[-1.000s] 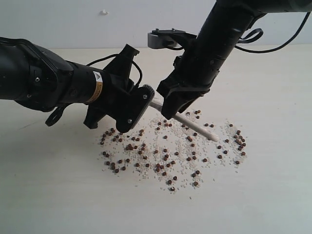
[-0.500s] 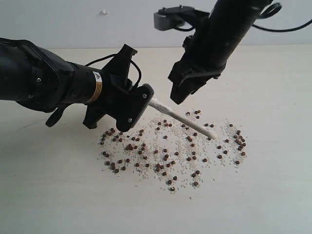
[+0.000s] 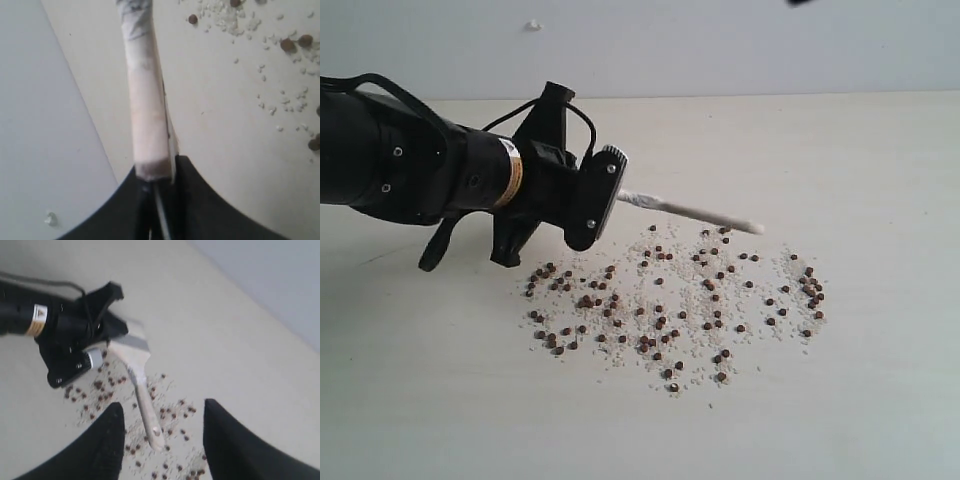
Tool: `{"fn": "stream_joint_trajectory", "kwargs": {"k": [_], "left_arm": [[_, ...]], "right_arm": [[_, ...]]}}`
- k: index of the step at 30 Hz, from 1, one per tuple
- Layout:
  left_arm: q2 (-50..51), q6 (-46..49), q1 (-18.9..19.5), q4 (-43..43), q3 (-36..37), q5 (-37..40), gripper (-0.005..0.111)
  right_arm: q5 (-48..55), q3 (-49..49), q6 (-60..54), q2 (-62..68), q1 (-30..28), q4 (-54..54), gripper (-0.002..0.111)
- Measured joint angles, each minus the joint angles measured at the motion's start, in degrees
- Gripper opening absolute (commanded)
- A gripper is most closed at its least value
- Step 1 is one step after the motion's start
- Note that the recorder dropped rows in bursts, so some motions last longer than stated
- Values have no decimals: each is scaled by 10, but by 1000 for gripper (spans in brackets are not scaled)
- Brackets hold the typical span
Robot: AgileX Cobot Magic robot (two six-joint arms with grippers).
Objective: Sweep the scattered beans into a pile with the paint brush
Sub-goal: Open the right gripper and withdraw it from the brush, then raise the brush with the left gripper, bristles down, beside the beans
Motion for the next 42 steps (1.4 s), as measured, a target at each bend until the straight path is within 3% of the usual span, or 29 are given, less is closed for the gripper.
{"fn": "stream_joint_trajectory", "kwargs": {"k": [5, 11, 20, 29, 42], "left_arm": [[-28, 0, 0, -107, -7, -1, 0], [-67, 0, 0, -256, -12, -11, 0], [-94, 0, 12, -434, -12, -15, 0], [-104, -19, 12, -536, -12, -62, 0], [-156, -143, 38, -569, 69, -183, 0]], "right_arm": [[-49, 25, 40, -116, 0, -11, 41], [-104, 141, 71, -218, 0, -41, 41], [-371, 377, 247, -325, 0, -152, 37], [-471, 471, 389, -332, 0, -258, 37], [-487, 471, 407, -319, 0, -266, 37]]}}
